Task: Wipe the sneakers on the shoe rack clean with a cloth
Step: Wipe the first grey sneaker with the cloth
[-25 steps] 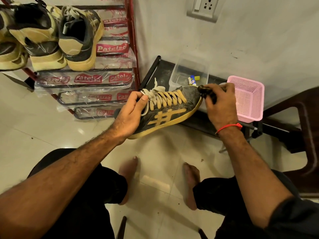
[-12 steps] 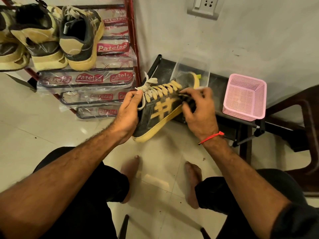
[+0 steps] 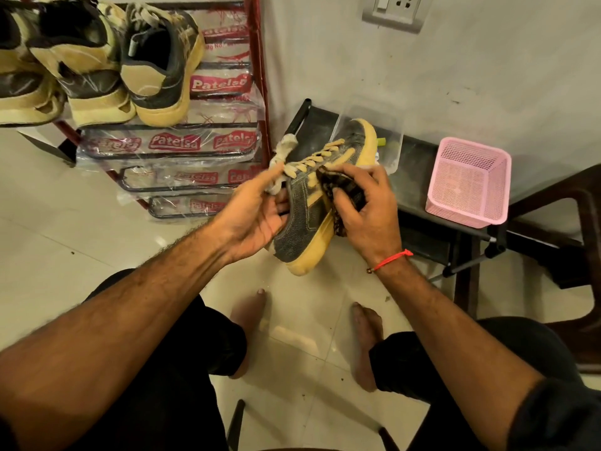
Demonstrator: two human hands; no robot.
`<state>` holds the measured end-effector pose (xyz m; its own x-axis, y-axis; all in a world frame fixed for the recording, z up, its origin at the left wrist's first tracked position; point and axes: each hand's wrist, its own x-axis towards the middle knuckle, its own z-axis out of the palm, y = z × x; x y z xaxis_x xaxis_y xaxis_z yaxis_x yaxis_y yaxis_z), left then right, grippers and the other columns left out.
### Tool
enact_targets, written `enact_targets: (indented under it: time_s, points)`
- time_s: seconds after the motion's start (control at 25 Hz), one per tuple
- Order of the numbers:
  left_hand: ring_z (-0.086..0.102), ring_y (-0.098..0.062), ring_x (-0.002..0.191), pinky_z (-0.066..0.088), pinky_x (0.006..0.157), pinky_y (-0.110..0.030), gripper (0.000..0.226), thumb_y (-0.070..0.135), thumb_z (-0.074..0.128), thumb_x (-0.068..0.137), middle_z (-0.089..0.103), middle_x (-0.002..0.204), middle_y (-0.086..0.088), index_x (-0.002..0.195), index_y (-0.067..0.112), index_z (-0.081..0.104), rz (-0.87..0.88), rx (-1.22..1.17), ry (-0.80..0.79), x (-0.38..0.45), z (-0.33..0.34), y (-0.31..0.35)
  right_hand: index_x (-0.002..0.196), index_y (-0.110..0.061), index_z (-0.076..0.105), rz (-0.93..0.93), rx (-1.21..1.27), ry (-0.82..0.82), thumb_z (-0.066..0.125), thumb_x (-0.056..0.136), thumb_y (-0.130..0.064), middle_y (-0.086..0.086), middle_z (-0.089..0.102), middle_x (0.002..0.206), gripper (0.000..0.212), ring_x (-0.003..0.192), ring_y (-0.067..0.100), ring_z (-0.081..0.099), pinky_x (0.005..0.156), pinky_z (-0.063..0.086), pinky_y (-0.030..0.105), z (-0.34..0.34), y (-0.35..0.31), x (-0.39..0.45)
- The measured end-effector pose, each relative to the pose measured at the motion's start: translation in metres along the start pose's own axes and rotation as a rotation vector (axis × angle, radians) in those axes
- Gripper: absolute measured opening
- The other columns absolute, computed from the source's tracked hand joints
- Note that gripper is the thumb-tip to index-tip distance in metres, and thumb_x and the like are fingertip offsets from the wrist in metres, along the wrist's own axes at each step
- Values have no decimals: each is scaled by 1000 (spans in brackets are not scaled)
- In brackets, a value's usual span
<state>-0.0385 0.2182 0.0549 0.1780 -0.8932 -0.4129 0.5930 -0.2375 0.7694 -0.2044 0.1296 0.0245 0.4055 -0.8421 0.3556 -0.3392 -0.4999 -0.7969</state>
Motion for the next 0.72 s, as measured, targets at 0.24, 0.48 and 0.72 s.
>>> enact_targets:
  time_s: [0.24, 0.48, 0.72]
  points:
    - [74, -14, 78, 61, 65, -25, 23, 35, 41, 108, 71, 102, -4, 129, 30, 48, 151, 925, -103, -7, -2, -4, 119, -18, 68, 108, 195, 4, 65, 89, -9, 12, 61, 116, 32, 107, -3, 55, 96, 42, 10, -4, 8, -2]
    - [70, -27, 88, 55, 66, -34, 48, 60, 51, 93, 73, 106, 0, 128, 28, 57, 361, 841, -23, -1, -15, -10, 118, -26, 67, 104, 227, -69, 66, 89, -16, 8, 62, 117, 31, 114, 16, 59, 104, 49, 35, 0, 1, 7]
    - [68, -10, 73, 53, 63, -23, 19, 25, 51, 107, 74, 82, 4, 104, 17, 67, 276, 514, 243, 3, -18, -10, 117, -25, 70, -207, -8, -353, 62, 85, -27, 1, 53, 108, 33, 104, 14, 56, 90, 45, 37, 5, -32, -32]
